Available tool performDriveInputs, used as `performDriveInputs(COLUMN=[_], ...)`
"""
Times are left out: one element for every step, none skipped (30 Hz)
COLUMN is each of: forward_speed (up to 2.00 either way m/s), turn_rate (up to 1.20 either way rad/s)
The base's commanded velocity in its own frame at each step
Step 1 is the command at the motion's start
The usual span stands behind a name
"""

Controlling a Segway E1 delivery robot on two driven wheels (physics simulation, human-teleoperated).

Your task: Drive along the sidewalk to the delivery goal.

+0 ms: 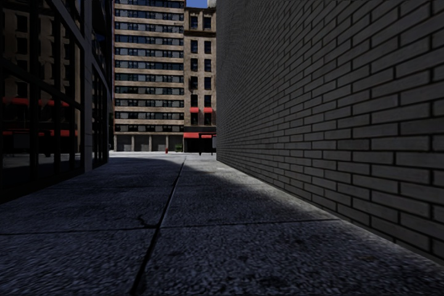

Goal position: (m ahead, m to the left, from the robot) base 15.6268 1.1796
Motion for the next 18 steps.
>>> performDriveInputs(forward_speed=[2.0, 2.0, 2.0, 2.0, 2.0, 2.0, 2.0, 2.0, 2.0, 2.0, 2.0, 2.0, 2.0, 2.0, 2.0, 2.0, 2.0, 2.0], turn_rate=[0.0, 0.0, 0.0, 0.0, 0.0, 0.0, 0.0, 0.0, 0.0, 0.0, 0.0, 0.0, 0.0, 0.0, 0.0, 0.0, 0.0, 0.0])
